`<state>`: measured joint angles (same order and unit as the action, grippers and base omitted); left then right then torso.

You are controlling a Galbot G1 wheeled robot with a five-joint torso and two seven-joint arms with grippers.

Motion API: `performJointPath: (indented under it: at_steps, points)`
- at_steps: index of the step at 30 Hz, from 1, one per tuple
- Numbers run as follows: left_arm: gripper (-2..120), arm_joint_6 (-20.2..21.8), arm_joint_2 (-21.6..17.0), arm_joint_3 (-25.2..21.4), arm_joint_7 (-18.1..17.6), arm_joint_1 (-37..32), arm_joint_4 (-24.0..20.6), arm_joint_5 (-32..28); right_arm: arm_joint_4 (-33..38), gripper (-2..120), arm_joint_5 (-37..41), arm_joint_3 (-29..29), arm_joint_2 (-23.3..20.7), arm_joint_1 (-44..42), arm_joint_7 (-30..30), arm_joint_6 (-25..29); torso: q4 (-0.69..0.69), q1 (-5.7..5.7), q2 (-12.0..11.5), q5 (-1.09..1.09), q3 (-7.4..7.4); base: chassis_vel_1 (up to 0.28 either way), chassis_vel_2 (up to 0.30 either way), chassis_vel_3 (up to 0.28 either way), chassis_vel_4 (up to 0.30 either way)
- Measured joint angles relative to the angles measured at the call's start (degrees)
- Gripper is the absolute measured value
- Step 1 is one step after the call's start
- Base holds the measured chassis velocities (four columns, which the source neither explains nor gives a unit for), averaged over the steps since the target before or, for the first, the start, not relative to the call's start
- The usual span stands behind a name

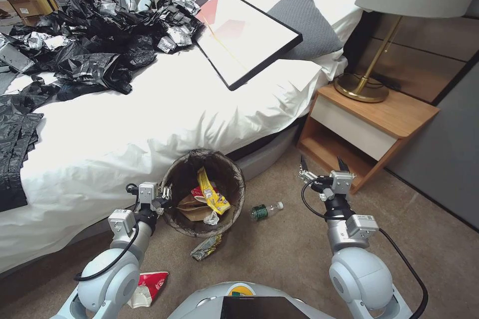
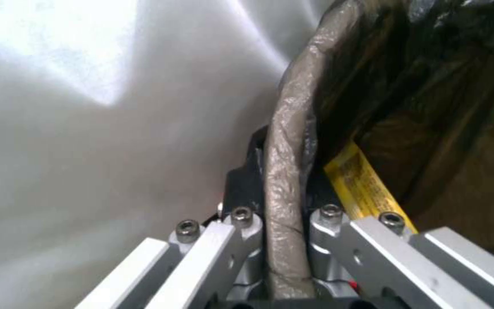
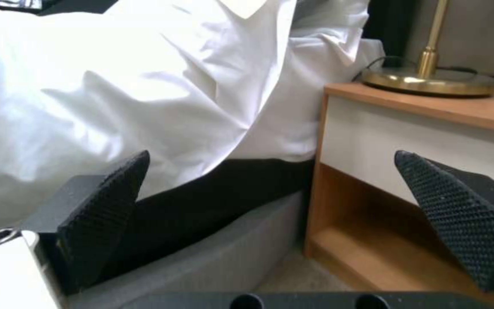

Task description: Pick up the trash bin, then pick up the garbage from the floor and place it into the trash bin.

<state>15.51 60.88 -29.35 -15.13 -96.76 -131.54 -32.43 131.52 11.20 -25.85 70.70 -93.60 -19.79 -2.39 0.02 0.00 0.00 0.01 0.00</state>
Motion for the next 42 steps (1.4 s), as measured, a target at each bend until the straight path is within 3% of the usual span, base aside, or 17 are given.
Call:
performJointPath:
  at_steps: [4,11,16,18,21,25,28,32,38,42]
  points:
    - [4,0.0,0.0,0.0,0.0,-0.5,-0.3,0.0,0.0,100,0.4,0.0,-1.1,-0.2,-0.6,-0.4,-0.02,0.0,0.0,0.0,0.0,-0.012,0.012,0.011,-0.013]
    - [4,-0.1,-0.3,0.0,-0.2,-1.9,-1.0,0.1,0.6,100,3.1,0.0,-6.9,-0.7,-1.6,-2.8,-0.04,0.0,0.0,-0.01,-0.01,0.0,0.0,0.0,0.0]
    - [4,-0.2,-0.5,-0.2,-0.3,-2.4,-1.1,0.1,-1.5,100,8.6,0.6,-14.5,3.1,0.1,-2.9,-0.02,0.0,0.0,-0.01,-0.01,0.0,0.0,0.0,0.0]
    - [4,-0.2,-0.6,-0.2,-0.3,-2.4,-1.1,0.1,-1.8,100,9.3,0.9,-15.2,3.5,0.3,-2.9,-0.03,0.0,0.0,-0.01,-0.01,0.0,0.0,0.0,0.0]
    - [4,-0.2,-0.7,-0.3,-0.4,-2.7,-1.3,0.1,-6.4,100,13.9,5.1,-21.5,8.8,2.6,-2.3,-0.02,0.0,0.0,0.01,0.0,0.0,0.0,0.0,0.0]
    - [4,-0.3,-0.8,-0.3,-0.4,-2.8,-1.3,0.1,-10.1,100,16.0,9.2,-25.6,13.6,4.6,-1.5,-0.01,0.0,0.0,0.01,0.0,0.0,0.0,0.0,0.0]
    - [4,-0.3,-0.8,-0.4,-0.4,-2.7,-1.3,0.1,-16.3,100,17.7,15.7,-31.5,21.4,9.1,0.7,-0.01,0.01,0.0,0.0,0.0,0.0,0.0,0.0,0.0]
    - [4,-0.3,-0.8,-0.5,-0.4,-2.5,-1.2,0.1,-21.6,100,18.2,20.6,-35.5,27.1,14.3,3.7,-0.01,0.01,0.0,0.0,0.0,0.0,0.0,0.0,0.0]
    - [4,-0.3,-0.7,-0.5,-0.4,-2.2,-1.1,0.1,-25.4,100,18.5,24.6,-37.8,31.2,19.4,6.6,-0.03,0.01,0.0,0.01,0.0,0.0,0.0,0.0,0.0]
    - [4,-0.3,-0.5,-0.1,-0.4,-1.5,-0.8,0.1,-31.9,100,20.0,32.8,-39.8,39.0,29.8,11.0,-0.02,0.01,0.0,0.0,0.0,0.0,0.0,0.0,0.0]
